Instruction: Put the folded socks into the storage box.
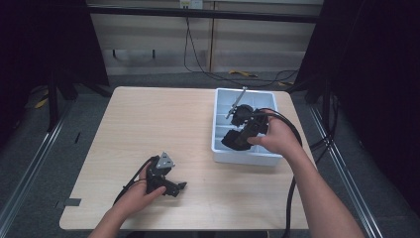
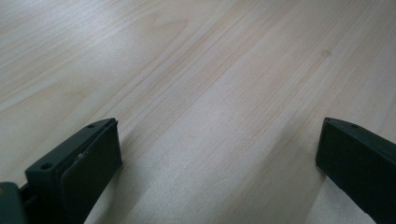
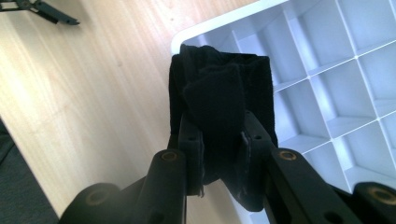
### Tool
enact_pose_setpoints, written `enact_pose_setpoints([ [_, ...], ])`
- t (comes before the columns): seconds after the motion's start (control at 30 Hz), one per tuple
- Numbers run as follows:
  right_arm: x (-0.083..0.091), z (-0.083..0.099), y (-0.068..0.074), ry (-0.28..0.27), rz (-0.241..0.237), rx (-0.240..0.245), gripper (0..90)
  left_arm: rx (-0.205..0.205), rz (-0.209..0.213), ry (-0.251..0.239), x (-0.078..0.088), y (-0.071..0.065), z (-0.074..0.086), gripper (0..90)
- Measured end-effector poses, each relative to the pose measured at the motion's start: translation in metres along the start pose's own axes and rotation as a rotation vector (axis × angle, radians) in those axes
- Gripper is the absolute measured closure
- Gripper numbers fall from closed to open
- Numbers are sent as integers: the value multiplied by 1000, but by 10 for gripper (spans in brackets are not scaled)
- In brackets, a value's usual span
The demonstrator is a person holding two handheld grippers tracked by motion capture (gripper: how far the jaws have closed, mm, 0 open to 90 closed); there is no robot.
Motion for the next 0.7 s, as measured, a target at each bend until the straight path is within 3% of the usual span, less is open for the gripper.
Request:
enact_pose_setpoints([
  [0.43, -15, -13, -11, 11, 3, -11, 749, -2, -1, 0, 0, 0, 0, 0],
  [0.7, -37, -22, -13, 31, -21, -8, 749, -1, -1, 0, 0, 0, 0, 0],
])
Point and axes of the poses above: each handheld gripper's, and its own axes: x roughly backward along the jaws, z roughly out of its underside, y roughly to its left, the point moved 3 cm from there along -x, roughly forward along the jaws, and after that the axes turned 1 degree about -x, right-handed, at the moved point
